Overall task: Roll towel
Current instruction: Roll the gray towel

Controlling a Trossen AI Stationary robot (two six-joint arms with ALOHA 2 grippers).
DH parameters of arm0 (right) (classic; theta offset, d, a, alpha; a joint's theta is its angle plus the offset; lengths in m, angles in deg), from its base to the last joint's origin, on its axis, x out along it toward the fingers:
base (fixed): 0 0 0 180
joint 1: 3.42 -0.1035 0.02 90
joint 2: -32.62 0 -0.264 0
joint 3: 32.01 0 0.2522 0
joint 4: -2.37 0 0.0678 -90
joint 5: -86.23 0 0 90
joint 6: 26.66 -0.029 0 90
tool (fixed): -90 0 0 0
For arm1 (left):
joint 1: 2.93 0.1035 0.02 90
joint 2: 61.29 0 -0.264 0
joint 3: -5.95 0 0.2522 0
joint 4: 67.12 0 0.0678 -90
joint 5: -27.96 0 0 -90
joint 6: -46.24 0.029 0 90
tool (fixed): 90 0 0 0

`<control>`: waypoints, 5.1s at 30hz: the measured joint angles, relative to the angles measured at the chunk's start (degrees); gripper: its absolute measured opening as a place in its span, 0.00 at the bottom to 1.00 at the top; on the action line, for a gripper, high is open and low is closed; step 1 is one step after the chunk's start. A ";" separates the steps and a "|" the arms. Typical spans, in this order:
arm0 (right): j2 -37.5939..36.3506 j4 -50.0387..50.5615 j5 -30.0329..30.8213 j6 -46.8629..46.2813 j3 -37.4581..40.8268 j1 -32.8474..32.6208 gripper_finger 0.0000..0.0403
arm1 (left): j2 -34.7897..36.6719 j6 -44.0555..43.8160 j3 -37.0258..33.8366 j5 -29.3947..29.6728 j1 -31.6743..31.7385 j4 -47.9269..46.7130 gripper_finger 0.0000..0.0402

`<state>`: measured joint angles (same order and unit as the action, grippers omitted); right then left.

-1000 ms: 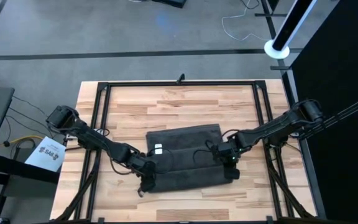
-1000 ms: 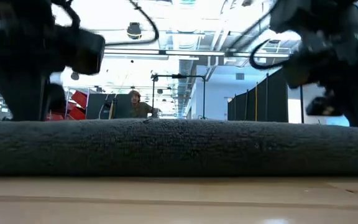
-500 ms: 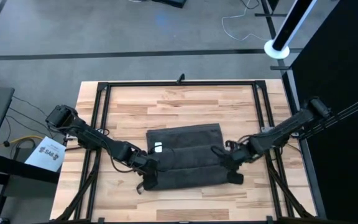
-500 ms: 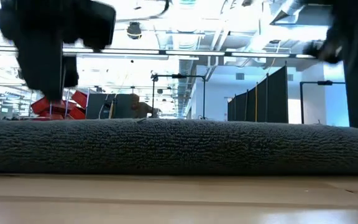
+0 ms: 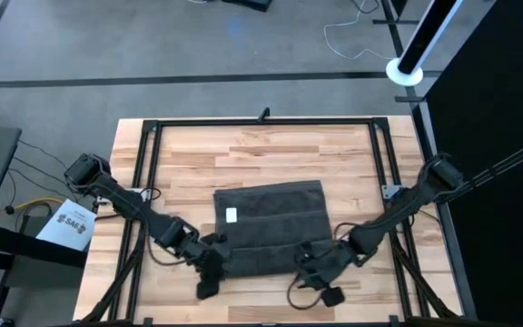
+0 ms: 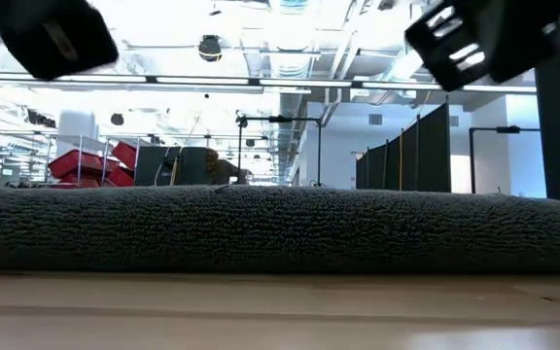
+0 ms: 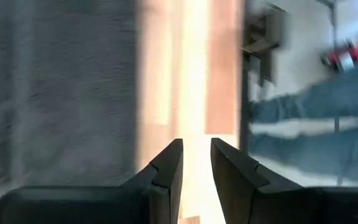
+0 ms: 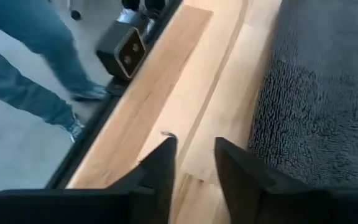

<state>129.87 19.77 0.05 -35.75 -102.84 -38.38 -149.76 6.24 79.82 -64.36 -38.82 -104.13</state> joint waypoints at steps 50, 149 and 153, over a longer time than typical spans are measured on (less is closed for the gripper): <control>6.61 36.84 17.28 -25.08 0.76 -13.31 0.04 | -19.27 4.94 -0.13 15.27 -2.63 1.87 0.12; -11.58 7.23 -36.01 -39.27 17.73 3.39 0.04 | -10.30 -8.22 -4.99 -18.98 1.34 12.18 0.04; -10.65 9.56 -34.36 -39.10 18.15 4.98 0.04 | -11.20 -6.71 -5.19 -17.03 3.95 9.45 0.04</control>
<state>119.22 29.32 -34.30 -74.85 -84.69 -33.40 -160.96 -0.47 74.63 -81.38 -34.87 -94.68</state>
